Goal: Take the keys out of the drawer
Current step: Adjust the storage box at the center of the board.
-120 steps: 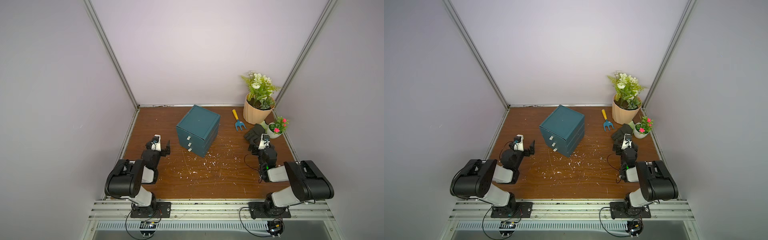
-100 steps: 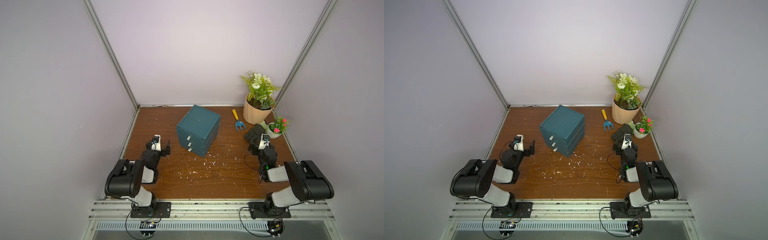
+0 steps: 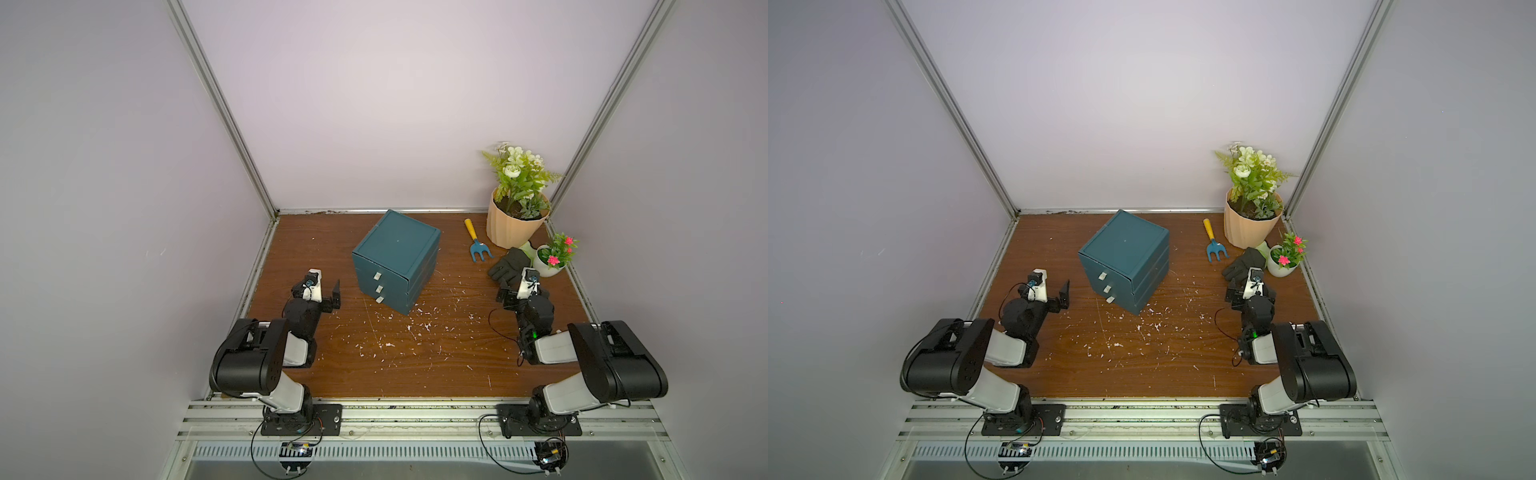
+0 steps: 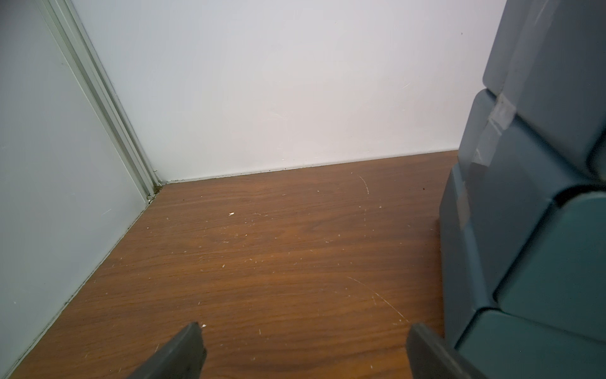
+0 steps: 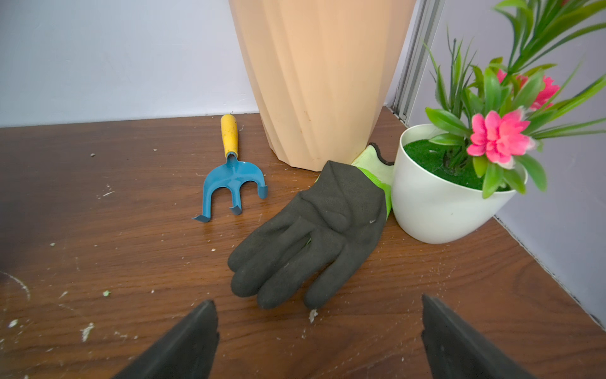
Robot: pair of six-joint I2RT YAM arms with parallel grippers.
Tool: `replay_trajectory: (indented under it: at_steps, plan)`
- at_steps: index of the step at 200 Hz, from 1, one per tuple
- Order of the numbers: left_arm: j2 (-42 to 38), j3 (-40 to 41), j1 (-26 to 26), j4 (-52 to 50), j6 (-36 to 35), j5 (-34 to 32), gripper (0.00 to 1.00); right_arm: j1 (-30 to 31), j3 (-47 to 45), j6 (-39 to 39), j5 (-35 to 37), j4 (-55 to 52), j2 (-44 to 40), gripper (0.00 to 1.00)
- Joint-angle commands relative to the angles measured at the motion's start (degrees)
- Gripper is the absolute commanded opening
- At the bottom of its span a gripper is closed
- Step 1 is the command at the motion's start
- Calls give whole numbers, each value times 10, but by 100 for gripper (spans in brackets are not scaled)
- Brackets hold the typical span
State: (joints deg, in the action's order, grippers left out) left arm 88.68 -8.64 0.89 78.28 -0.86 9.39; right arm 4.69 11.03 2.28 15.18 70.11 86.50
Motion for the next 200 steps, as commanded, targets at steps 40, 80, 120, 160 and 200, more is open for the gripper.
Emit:
replay_trajectory:
  at_steps: [40, 80, 120, 160, 200]
  plan:
    - [3, -13, 15, 8, 6, 13, 99, -3, 13, -6, 12, 28, 1, 99]
    - [-46, -29, 15, -56, 48, -111, 98, -2, 72, -9, 5, -95, -39, 99]
    - [-187, -78, 8, -246, 80, -177, 95, -2, 321, 53, -15, -514, -47, 99]
    - [-271, -196, 6, -520, 155, -181, 92, 12, 394, 165, -112, -626, -67, 92]
    - [-267, -317, 6, -667, 220, -102, 87, 77, 434, 193, -196, -694, -113, 90]
